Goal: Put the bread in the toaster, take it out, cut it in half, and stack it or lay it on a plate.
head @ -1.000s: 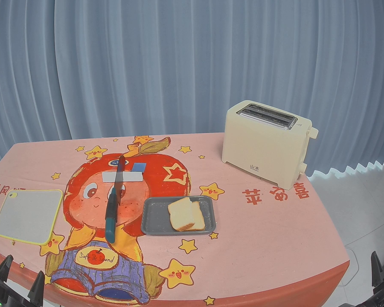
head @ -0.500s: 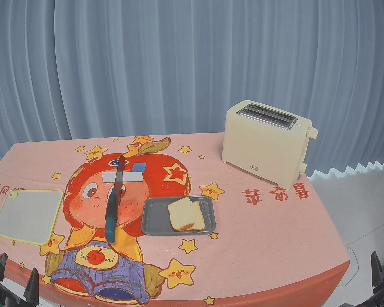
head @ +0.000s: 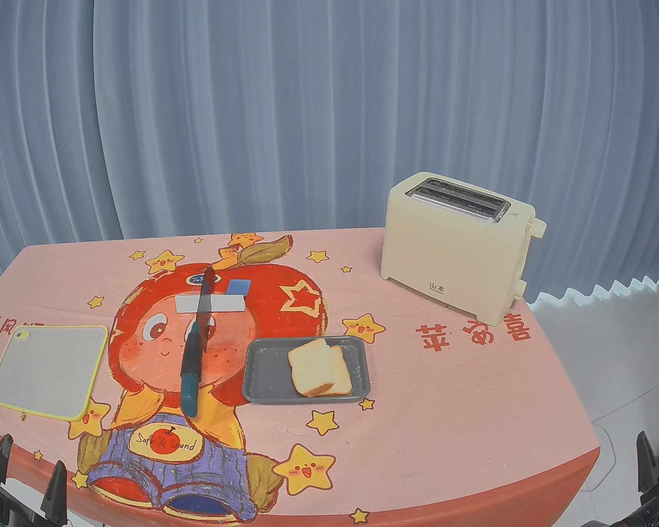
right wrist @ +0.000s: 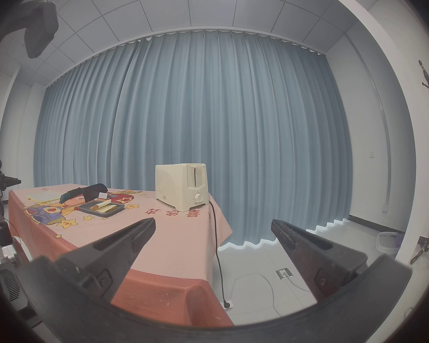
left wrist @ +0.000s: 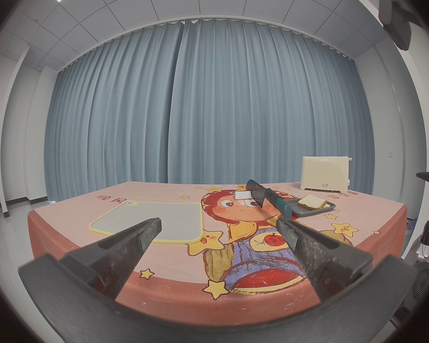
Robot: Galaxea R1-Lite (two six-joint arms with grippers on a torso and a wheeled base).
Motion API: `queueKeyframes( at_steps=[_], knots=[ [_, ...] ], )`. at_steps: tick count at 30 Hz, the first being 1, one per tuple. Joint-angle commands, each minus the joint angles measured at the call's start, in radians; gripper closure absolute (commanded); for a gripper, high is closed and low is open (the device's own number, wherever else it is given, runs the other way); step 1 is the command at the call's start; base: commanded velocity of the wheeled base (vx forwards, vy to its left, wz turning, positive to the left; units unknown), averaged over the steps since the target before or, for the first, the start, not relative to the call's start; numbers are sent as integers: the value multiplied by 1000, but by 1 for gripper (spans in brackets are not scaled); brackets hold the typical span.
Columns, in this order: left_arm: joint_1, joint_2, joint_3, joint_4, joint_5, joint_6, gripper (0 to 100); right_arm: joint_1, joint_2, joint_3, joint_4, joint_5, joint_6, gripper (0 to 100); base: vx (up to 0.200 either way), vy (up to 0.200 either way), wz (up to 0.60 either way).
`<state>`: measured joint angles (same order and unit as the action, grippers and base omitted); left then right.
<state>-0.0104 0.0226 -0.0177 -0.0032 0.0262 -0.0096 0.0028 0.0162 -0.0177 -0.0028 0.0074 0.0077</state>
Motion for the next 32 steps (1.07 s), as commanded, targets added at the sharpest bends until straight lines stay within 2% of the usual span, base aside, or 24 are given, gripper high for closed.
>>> queueKeyframes(
  at_steps=[1, 32],
  knots=[
    [0, 2, 18, 0, 0, -1, 0, 0, -16, 18, 0, 0, 0, 0, 0, 0, 0],
    [0, 0, 18, 0, 0, -1, 0, 2, -16, 18, 0, 2, 2, 0, 0, 0, 0]
  ],
)
